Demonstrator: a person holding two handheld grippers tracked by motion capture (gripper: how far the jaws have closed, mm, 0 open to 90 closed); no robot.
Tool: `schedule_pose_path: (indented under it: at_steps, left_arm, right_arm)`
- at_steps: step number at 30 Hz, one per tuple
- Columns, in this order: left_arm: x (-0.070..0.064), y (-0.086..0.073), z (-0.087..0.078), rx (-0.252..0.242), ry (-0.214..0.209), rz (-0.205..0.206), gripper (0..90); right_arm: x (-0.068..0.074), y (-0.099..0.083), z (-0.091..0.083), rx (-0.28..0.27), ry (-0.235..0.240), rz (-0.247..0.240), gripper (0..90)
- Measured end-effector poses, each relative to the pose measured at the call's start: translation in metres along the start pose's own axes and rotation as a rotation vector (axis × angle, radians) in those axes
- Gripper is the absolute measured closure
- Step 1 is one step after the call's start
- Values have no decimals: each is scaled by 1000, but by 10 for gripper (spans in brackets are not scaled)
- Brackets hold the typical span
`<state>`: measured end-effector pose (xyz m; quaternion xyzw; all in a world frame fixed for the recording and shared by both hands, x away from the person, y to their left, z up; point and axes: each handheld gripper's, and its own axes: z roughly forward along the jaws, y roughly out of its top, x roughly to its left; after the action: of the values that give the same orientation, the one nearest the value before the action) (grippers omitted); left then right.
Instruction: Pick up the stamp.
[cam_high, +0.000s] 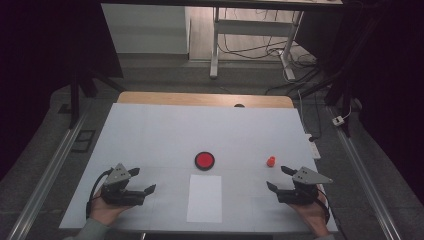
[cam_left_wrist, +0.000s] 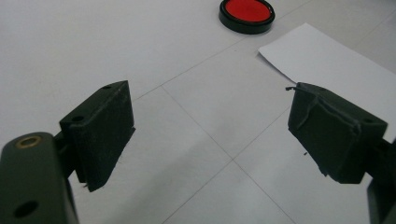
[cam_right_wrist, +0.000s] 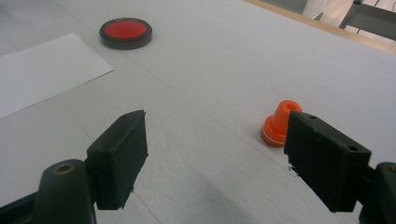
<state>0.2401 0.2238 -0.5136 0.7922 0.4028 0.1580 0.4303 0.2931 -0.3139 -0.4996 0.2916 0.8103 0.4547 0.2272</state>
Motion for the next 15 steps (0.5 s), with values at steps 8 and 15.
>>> schedule_pose_path:
  at_steps: [8,15]
  left_arm:
    - [1,1,-3,-12,1,3,151]
    - [0,1,-5,-19,-5,7,156]
  right_arm:
    - [1,-1,0,10,21,9,244]
    - [1,-1,1,17,34,15,260]
